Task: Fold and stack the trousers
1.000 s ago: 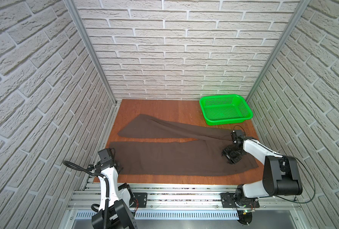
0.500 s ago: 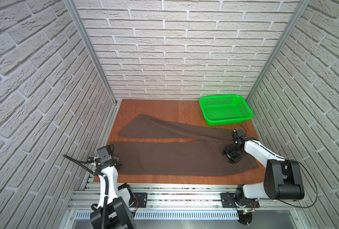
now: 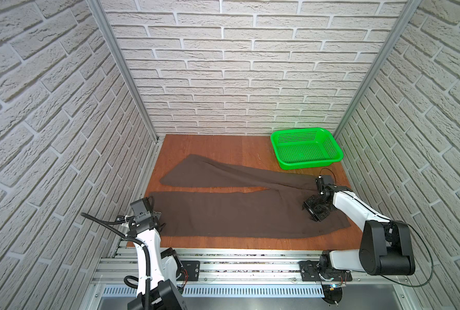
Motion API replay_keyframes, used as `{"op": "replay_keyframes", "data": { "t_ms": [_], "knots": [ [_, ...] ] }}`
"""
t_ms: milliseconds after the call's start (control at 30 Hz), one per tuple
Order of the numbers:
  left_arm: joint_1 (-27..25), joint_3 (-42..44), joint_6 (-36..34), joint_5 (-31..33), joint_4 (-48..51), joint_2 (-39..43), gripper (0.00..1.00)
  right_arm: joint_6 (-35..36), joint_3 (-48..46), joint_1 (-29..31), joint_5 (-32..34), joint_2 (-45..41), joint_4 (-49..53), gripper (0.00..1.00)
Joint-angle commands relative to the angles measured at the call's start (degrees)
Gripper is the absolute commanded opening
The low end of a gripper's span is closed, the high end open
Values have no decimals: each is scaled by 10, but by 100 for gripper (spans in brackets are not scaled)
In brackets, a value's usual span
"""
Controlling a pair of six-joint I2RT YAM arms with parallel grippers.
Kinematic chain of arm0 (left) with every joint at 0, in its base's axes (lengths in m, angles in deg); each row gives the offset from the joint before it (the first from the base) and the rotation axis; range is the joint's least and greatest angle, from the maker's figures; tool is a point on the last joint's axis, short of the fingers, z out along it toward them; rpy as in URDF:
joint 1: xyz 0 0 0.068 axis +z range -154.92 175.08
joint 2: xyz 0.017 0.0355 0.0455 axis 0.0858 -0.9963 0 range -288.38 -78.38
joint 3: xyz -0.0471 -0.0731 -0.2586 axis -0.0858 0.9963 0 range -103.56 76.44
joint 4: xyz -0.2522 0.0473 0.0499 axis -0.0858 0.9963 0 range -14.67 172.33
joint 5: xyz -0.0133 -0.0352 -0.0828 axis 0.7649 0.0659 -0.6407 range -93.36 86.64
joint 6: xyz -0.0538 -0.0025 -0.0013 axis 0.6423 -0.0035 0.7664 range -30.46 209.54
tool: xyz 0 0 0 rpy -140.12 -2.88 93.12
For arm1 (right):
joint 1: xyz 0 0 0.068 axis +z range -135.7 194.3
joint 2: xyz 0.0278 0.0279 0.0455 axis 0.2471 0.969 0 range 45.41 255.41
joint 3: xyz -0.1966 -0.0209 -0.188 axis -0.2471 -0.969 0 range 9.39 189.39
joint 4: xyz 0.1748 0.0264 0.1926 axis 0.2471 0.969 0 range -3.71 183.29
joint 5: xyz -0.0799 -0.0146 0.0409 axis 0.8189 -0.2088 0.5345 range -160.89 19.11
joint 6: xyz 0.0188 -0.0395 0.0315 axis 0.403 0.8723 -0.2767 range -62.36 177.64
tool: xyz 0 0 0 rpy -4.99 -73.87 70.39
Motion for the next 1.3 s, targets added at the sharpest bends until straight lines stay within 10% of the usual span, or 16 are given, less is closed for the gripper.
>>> {"op": "replay_keyframes", "data": {
  "t_ms": [0, 267, 600, 967, 1267],
  "knots": [
    [19, 21, 13, 9, -22, -14, 81, 4, -5, -2, 2, -14, 11, 47],
    [43, 62, 2, -25, -151, -55, 65, 6, -2, -2, 2, -13, 12, 47],
    [38, 47, -31, -70, -198, -57, 0, 4, -4, -2, 0, -15, 12, 47],
    [-233, -75, -124, -6, -86, -145, 0, 1, -5, 0, -4, -11, 5, 47],
    [-302, -143, -145, -9, 18, -273, 17, 1, -14, 0, -7, -14, -1, 47]
  ]
}}
